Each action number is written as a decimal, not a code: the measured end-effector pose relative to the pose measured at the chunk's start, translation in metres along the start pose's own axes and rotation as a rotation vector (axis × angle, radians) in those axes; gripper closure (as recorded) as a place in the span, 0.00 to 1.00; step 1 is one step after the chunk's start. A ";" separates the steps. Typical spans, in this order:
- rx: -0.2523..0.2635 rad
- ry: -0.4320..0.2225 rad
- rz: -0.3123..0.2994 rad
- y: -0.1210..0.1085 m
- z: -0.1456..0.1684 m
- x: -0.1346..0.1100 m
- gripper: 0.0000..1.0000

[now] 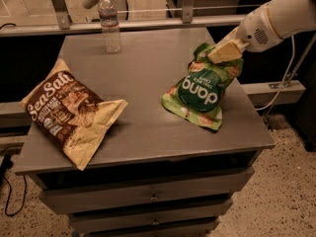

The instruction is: Move green rice chip bag near water bottle

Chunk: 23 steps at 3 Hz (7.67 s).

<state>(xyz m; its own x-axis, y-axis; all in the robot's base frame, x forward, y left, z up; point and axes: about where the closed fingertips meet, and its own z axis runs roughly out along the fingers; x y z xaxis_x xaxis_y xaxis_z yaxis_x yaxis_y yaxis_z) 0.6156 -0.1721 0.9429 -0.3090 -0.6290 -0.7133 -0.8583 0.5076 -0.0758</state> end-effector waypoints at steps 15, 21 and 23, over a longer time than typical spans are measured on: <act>0.363 -0.286 0.626 -0.181 0.182 -0.098 0.12; 0.256 -0.613 0.405 -0.148 -0.017 -0.023 0.00; 0.272 -0.618 0.296 -0.139 -0.061 0.002 0.00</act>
Offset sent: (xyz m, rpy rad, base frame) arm 0.1535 0.0040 0.0678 0.3193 -0.2985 -0.1731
